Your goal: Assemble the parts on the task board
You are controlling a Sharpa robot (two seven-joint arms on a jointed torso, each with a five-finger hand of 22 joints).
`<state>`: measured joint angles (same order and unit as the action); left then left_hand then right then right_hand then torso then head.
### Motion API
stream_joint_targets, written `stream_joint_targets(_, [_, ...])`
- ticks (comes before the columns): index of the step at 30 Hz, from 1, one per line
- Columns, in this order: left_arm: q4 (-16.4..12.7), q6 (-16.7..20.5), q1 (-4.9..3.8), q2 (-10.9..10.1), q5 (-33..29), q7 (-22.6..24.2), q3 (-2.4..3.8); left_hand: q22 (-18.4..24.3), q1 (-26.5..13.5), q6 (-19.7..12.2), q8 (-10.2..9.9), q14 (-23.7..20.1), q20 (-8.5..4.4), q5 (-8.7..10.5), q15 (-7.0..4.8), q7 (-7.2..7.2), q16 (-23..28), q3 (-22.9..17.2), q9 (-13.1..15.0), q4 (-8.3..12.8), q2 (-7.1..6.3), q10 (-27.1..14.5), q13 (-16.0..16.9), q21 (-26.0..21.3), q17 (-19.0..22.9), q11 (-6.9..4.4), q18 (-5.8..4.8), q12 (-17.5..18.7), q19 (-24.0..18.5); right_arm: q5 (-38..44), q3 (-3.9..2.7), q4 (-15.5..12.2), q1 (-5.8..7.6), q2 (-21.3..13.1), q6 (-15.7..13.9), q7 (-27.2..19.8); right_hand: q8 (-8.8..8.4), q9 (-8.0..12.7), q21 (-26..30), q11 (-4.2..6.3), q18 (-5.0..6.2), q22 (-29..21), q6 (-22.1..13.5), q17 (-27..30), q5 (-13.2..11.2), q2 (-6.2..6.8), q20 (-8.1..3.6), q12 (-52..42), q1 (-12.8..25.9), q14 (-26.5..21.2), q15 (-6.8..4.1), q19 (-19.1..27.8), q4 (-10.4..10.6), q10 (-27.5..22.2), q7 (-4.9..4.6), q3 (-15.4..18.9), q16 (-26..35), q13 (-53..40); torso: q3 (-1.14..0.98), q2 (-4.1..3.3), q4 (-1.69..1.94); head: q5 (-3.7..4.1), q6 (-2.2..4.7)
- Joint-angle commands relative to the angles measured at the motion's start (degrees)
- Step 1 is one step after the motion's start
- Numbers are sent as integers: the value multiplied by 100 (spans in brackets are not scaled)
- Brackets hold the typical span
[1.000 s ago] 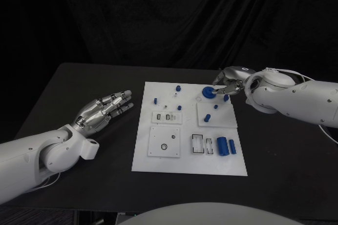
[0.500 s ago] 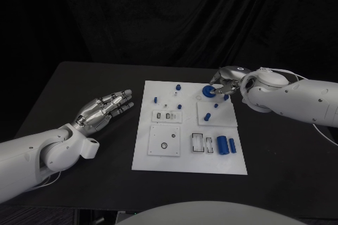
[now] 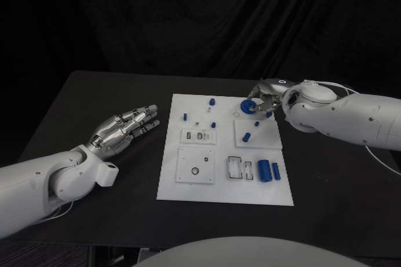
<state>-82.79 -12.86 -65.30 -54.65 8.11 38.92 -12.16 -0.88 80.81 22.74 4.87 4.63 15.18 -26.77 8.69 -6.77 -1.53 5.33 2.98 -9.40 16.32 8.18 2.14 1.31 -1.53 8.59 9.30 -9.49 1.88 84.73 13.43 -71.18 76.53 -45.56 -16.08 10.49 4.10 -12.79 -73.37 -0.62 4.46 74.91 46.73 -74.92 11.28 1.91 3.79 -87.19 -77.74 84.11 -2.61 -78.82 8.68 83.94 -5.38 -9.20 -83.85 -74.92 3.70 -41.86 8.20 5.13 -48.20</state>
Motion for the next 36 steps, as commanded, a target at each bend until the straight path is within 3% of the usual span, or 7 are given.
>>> stream_joint_targets(1, [-9, -107, 11, 15, -7, 860, 5, -6, 11, 18, 29, 0, 6, -18, 48, -6, -11, -29, 6, -1, 21, 7, 5, 32, 2, 37, 83, -17, 32, 196, 5, 28, -47, 18, 142, 156, 9, -23, 30, 40, -3, 478, 2, -681, 39, -14, -32, 22, -73, 207, -41, 16, -57, 179, 10, -12, 38, -1093, 0, 0, 6, 4, -8])
stream_joint_targets(6, [-11, -120, 16, 18, -7, 855, 5, -6, 5, 22, 31, -3, 11, -18, 48, -10, -9, -39, 7, -2, 27, 9, 6, 33, 3, 41, 86, -20, 34, 249, 4, 39, -80, 29, 67, 126, 181, -169, 62, 45, -1, 488, 284, -672, 475, -34, -41, 32, -275, 203, -44, 11, -232, 177, 3, -163, 69, -1098, 1, 3, 7, -14, -14])
stream_joint_targets(11, [-11, -131, 21, 13, -7, 837, 5, -6, 4, 24, 31, -5, 12, -19, 49, -10, -9, -43, 7, -1, 29, 9, 6, 33, 3, 43, 87, -20, 35, 293, 3, 8, -91, -1, -39, 77, 399, -532, 88, 68, 0, 518, 415, -679, 990, -1, -65, 44, -446, 205, -64, -2, -465, 178, 36, -354, 97, -1105, 1, 3, -5, -40, -26])
stream_joint_targets(18, [-10, -153, 26, 14, -7, 815, 5, -7, 2, 16, 30, -6, 14, -18, 50, -11, -8, -47, 7, -2, 30, 3, 4, 35, 4, 44, 88, -13, 37, 350, 3, -42, -99, -19, 30, 64, 516, -900, 74, 84, -12, 564, 224, -715, 909, 37, -78, 3, -404, 222, -95, -35, -543, 239, 61, -396, 90, -1165, -1, 4, 2, -36, -25])
stream_joint_targets(23, [-2, -168, 34, 22, -8, 815, 5, -7, 2, 16, 30, -6, 14, -18, 50, -11, -8, -47, 7, -2, 30, 3, 4, 35, 4, 44, 88, -13, 37, 360, 3, -105, -104, -33, -148, -35, 802, -1255, 52, 89, -19, 603, 315, -748, 989, 14, -83, -23, -397, 241, -94, -67, -606, 275, 59, -418, 75, -1202, 4, 6, -2, -37, 1])
stream_joint_targets(27, [7, -172, 43, 28, -8, 817, 5, -8, -2, 7, 27, -11, 19, -19, 52, -12, -7, -60, 5, -2, 34, -2, 3, 36, 5, 45, 90, -9, 40, 364, 0, -276, -91, -108, -307, -106, 1262, -1758, 16, 101, -29, 657, 360, -791, 993, -37, -95, -46, -381, 267, -98, -114, -660, 311, 62, -419, 54, -1236, 3, 5, 0, -30, 41])
stream_joint_targets(36, [35, -166, 53, 53, -8, 818, 5, -9, -3, 7, 27, -9, 23, -21, 54, -11, -7, -72, 5, -2, 37, -1, 4, 40, 4, 47, 91, -12, 44, 365, -4, -957, 245, -291, -261, -105, 1456, -2041, 13, 101, -35, 689, 186, -815, 929, -43, -95, -50, -252, 280, -102, -137, -593, 322, 70, -392, 48, -1246, 6, 13, -1, -17, 96])
